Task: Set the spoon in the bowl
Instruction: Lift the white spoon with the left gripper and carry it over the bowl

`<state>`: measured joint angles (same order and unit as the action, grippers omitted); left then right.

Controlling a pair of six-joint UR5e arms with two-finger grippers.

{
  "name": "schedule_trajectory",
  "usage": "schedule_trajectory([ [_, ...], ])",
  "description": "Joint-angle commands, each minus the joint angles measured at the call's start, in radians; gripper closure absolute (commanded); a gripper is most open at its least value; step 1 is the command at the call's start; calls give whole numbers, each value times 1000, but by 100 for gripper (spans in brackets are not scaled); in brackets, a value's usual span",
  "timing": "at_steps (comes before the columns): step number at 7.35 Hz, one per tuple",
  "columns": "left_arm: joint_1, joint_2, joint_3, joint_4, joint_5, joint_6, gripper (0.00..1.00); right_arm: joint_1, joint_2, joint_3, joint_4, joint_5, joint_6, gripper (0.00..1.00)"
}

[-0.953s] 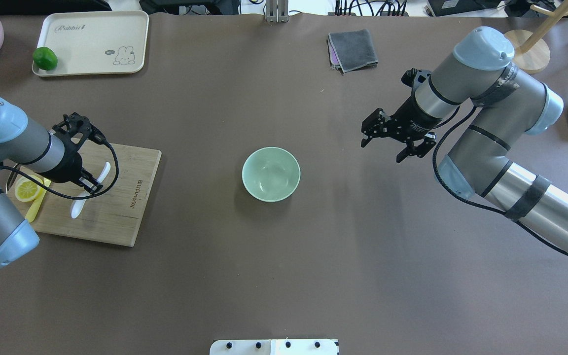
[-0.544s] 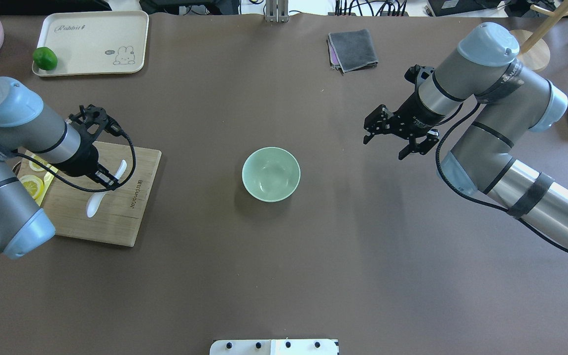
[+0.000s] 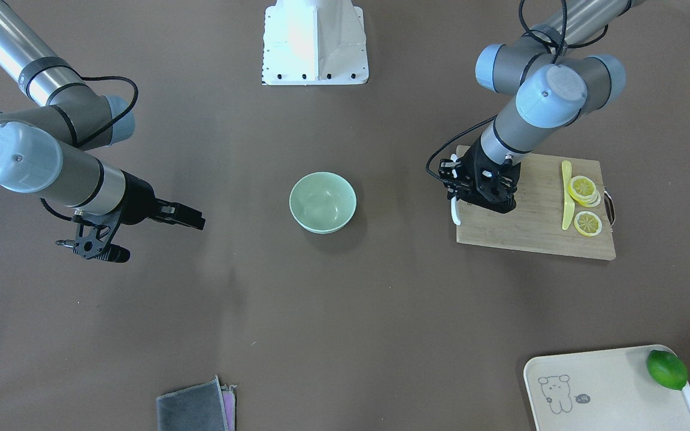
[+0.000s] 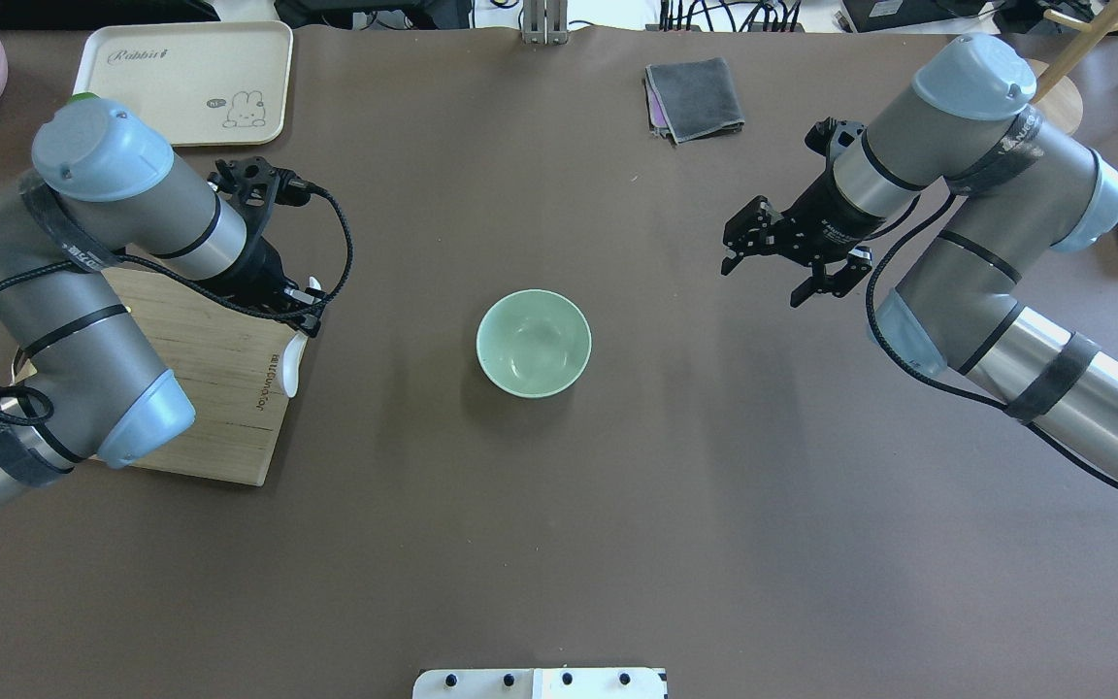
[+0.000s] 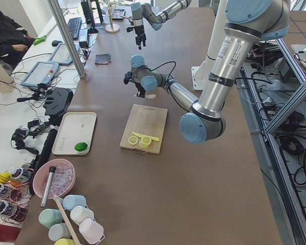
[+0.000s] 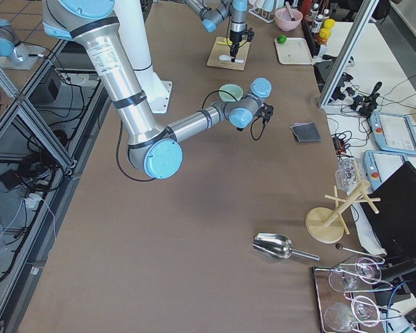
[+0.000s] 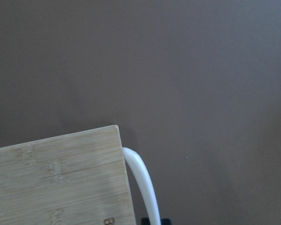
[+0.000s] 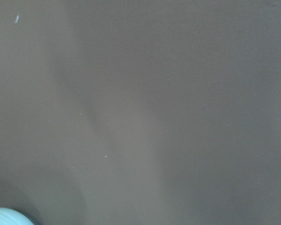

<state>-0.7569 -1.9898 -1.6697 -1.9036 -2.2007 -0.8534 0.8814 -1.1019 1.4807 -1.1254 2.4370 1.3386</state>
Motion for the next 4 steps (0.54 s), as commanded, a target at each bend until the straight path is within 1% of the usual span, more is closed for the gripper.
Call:
schedule_trajectory([
  [1,44,-52,48,-182,-34,-247,100,7,-1,6,1,2,1,0],
  [2,44,-91,73,-193,-89,-272,100,5,-3,10,-1,2,1,0],
  [3,44,-99,83,-275,-96,-306,100,4,-3,10,-1,2,1,0],
  [4,45,-125,125,-385,-94,-434,100,1,-7,12,-1,2,1,0],
])
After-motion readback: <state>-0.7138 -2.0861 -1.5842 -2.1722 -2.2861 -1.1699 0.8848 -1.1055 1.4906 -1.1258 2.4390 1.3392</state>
